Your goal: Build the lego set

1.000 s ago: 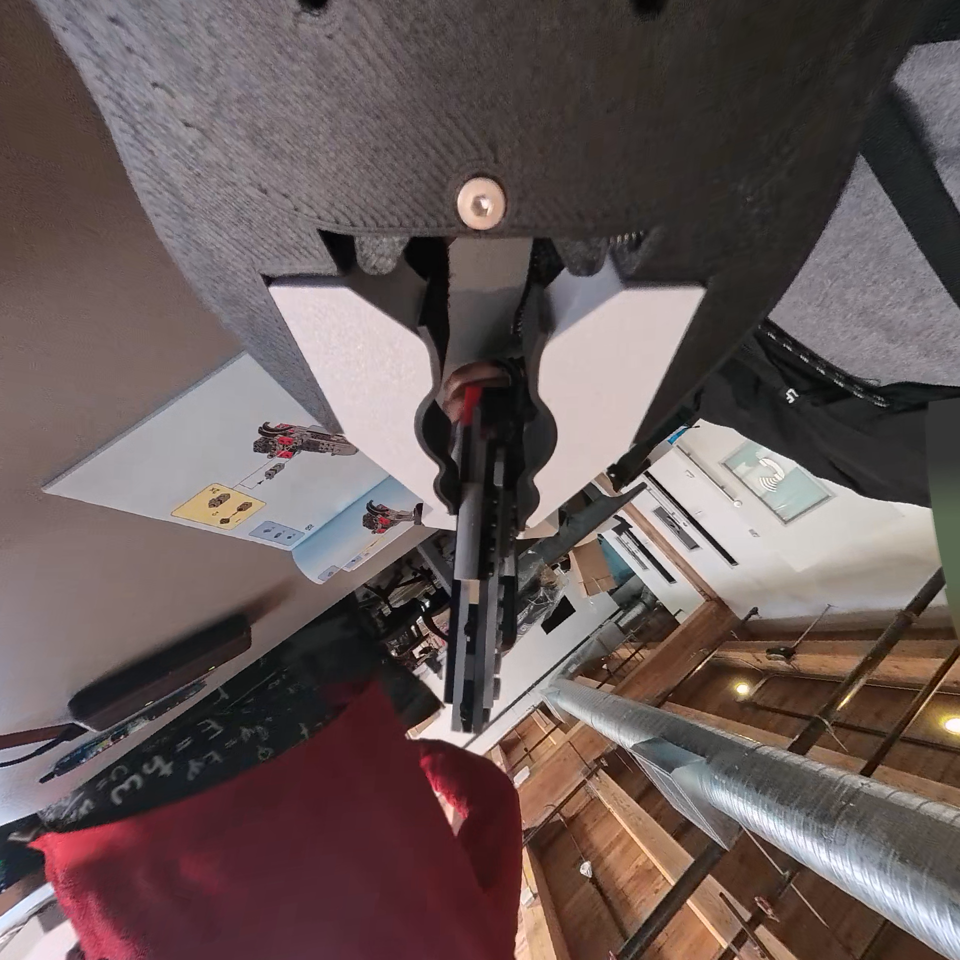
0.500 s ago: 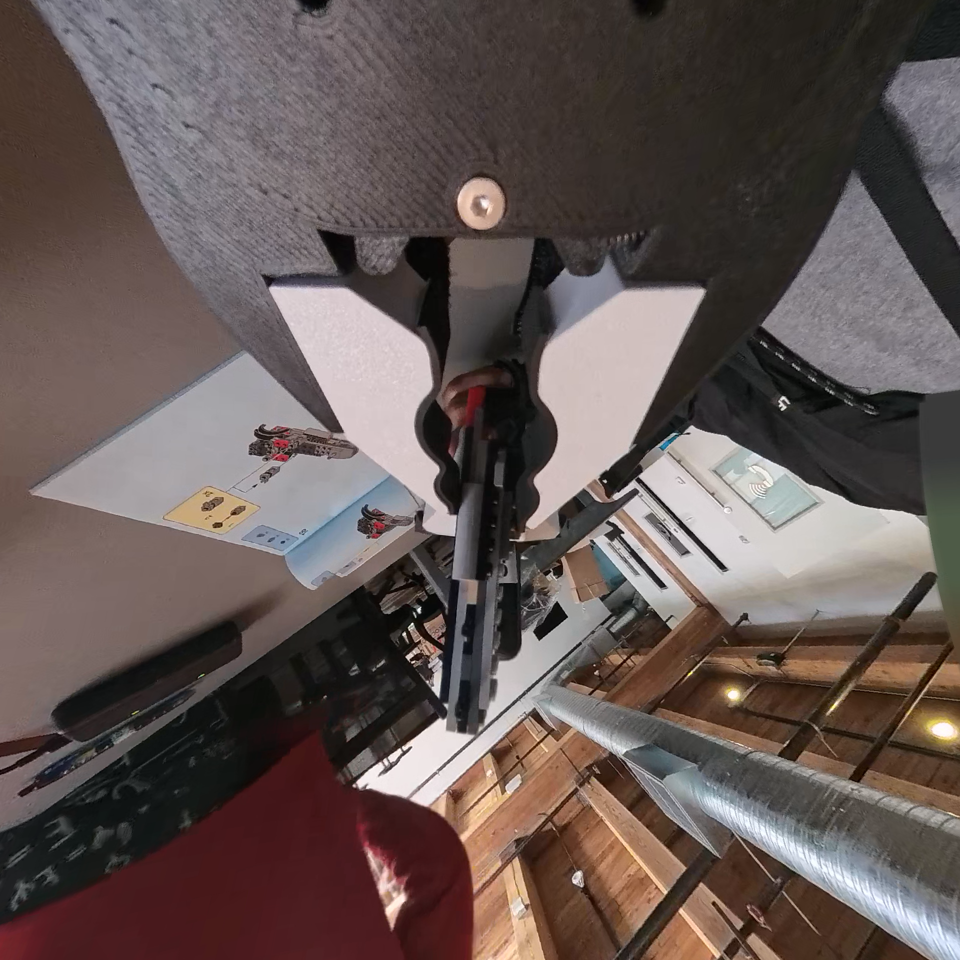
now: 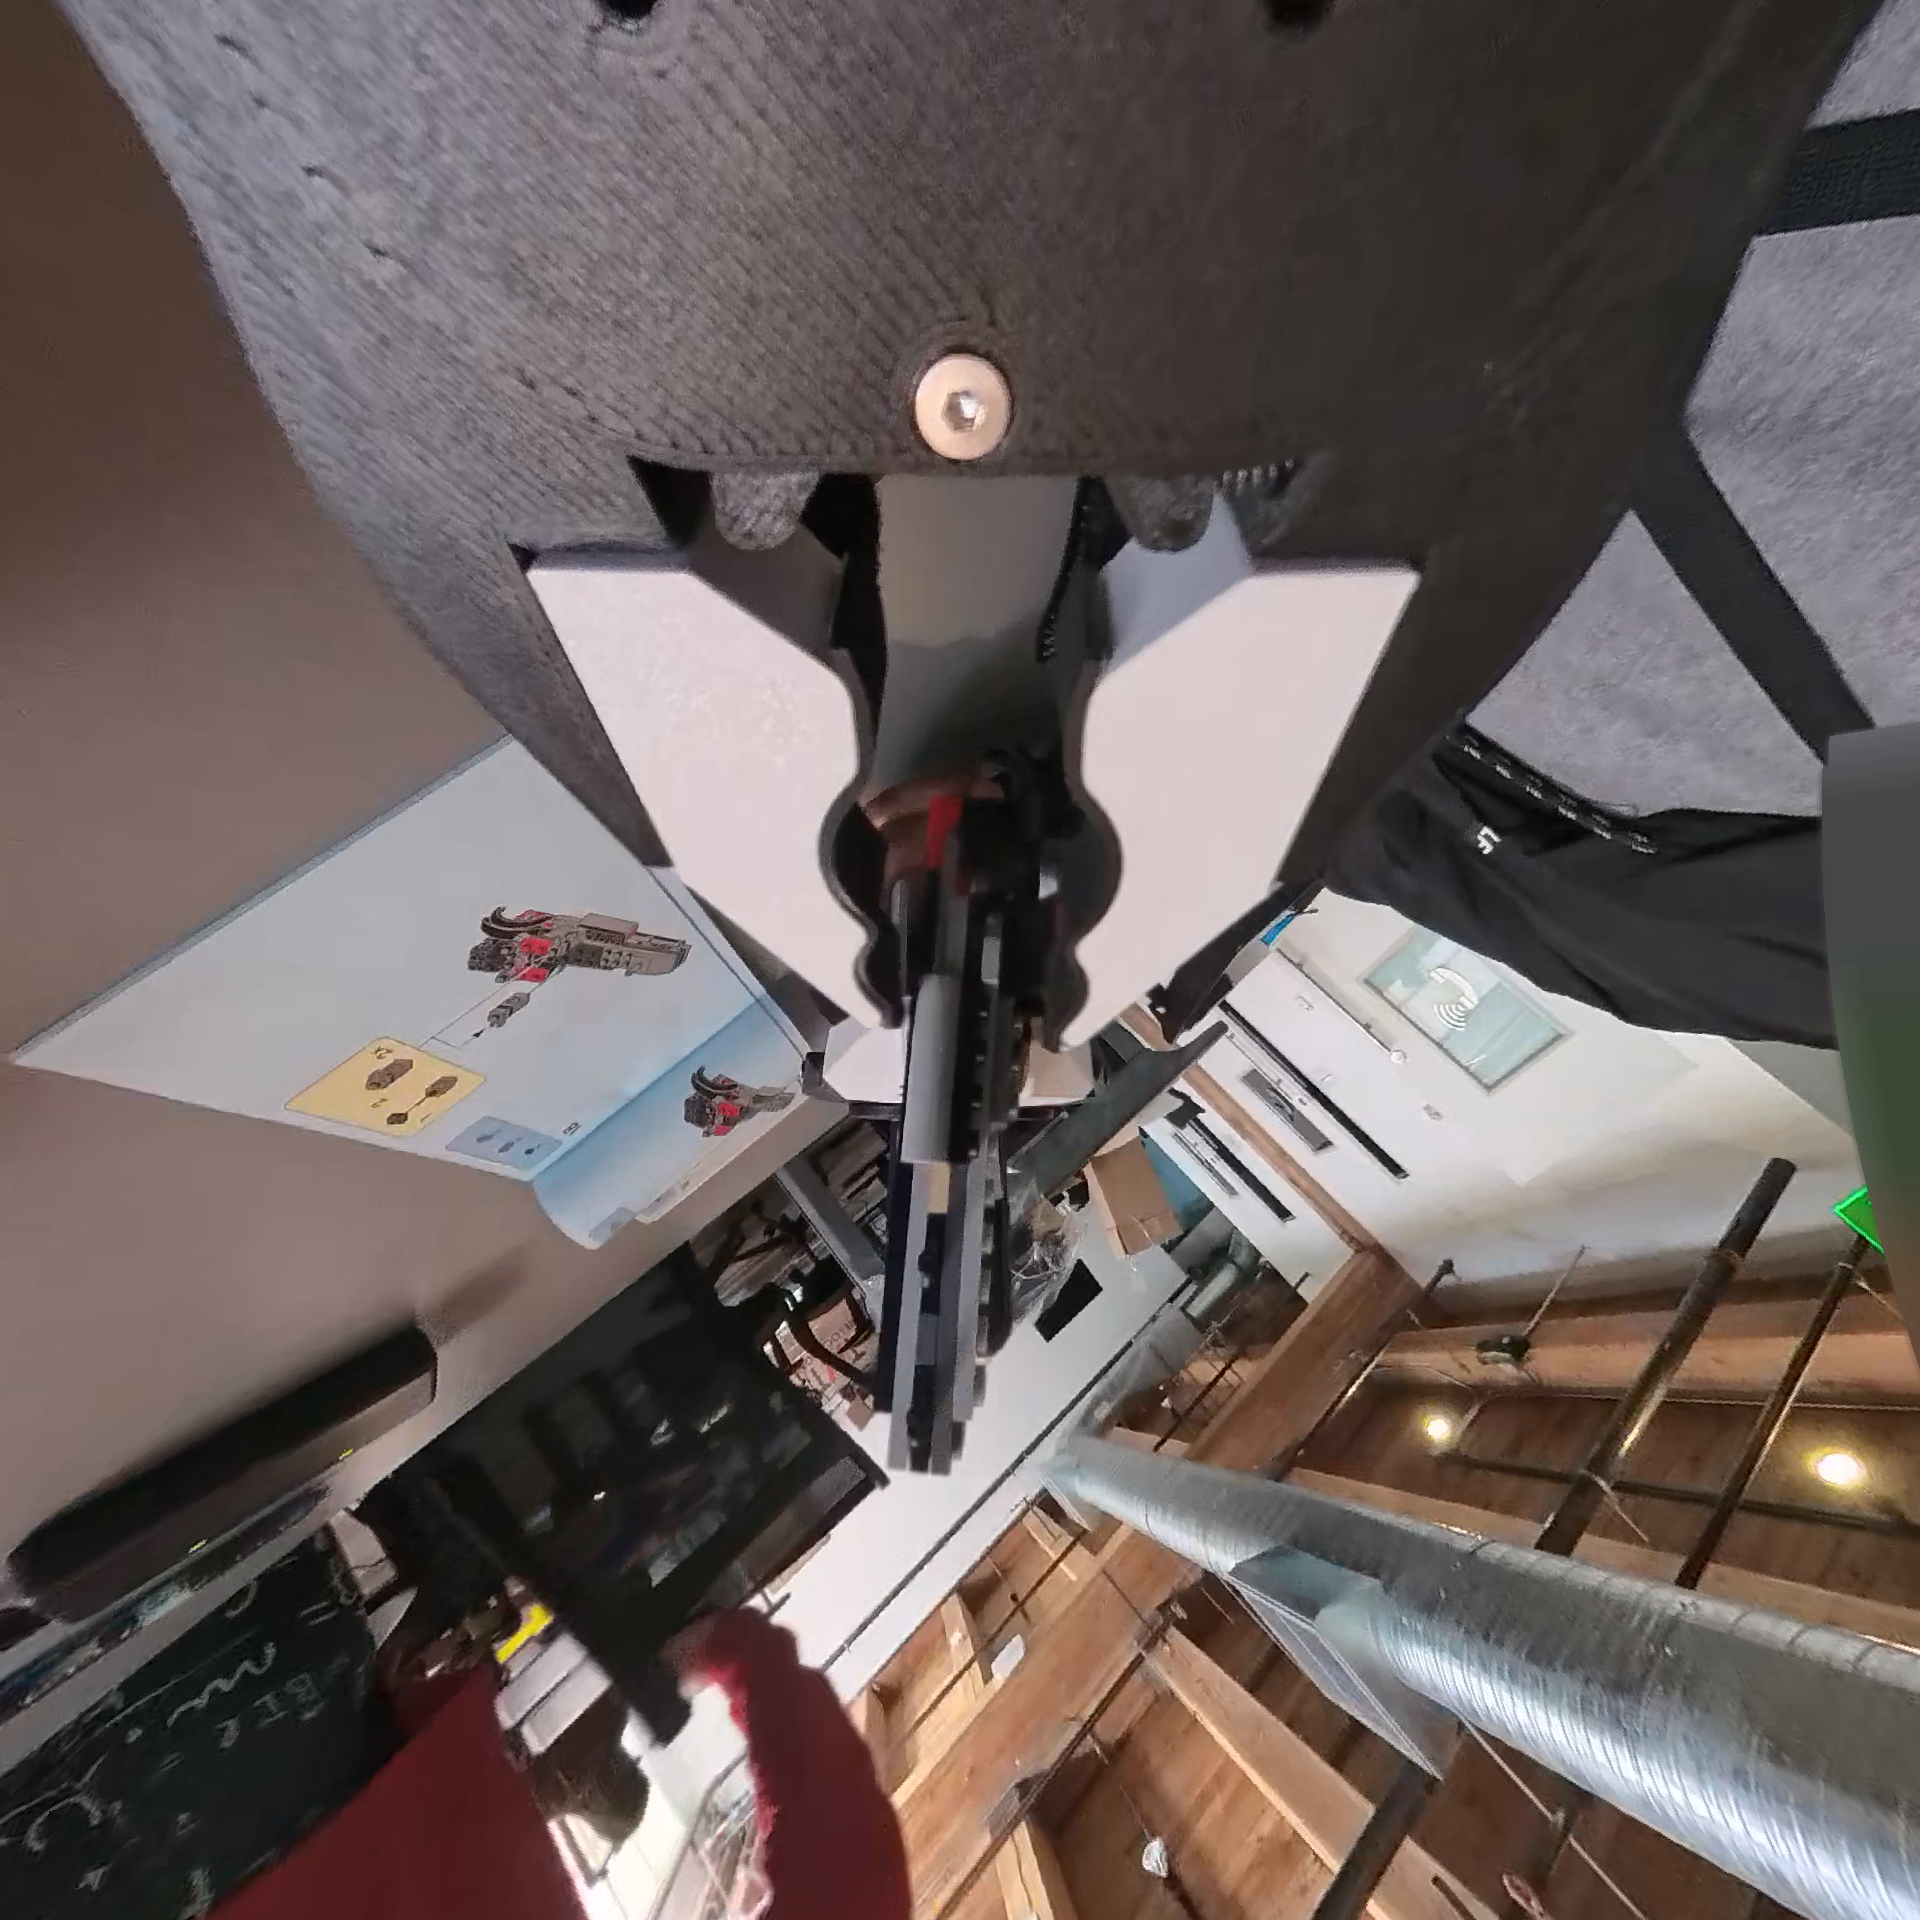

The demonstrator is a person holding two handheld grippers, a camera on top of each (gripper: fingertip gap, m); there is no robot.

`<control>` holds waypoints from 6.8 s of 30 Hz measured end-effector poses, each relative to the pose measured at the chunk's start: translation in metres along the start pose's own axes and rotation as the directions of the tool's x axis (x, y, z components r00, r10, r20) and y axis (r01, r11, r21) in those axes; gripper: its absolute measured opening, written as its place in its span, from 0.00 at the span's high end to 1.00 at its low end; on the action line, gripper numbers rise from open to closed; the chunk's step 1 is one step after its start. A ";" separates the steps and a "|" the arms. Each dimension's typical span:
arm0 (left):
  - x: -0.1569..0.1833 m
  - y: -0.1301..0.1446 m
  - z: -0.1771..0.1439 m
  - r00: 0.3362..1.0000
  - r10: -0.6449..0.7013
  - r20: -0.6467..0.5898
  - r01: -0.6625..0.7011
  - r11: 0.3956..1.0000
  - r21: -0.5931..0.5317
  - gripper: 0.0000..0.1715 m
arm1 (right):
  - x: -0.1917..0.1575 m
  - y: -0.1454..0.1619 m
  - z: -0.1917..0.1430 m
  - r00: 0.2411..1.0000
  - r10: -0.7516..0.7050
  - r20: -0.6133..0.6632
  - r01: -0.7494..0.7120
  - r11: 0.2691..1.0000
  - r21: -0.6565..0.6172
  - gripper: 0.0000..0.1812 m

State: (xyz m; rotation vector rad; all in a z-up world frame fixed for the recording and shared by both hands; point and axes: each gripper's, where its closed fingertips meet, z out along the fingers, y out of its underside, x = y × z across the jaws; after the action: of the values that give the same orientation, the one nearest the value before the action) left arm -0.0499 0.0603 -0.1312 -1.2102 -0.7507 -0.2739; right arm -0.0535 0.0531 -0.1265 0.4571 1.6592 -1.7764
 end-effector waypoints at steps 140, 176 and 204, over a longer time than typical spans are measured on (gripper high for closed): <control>-0.016 0.058 -0.073 0.822 -0.398 0.408 0.285 0.907 0.311 0.65 | 0.021 0.091 -0.043 0.808 -0.468 -0.358 0.235 0.813 -0.532 0.77; -0.042 0.008 -0.215 0.633 0.161 0.757 -0.192 0.980 -0.048 0.64 | 0.028 0.085 -0.089 0.765 -0.437 -0.473 0.201 0.860 -0.469 0.62; -0.043 0.007 -0.217 0.631 0.148 0.761 -0.180 0.983 -0.042 0.67 | 0.030 0.084 -0.090 0.783 -0.396 -0.480 0.168 0.877 -0.450 0.63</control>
State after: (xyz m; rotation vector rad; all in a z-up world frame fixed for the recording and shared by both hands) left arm 0.0039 -0.1436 -0.1977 -1.3459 -1.3622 0.4575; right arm -0.0353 0.1355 -0.2213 0.6054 2.5622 -1.5301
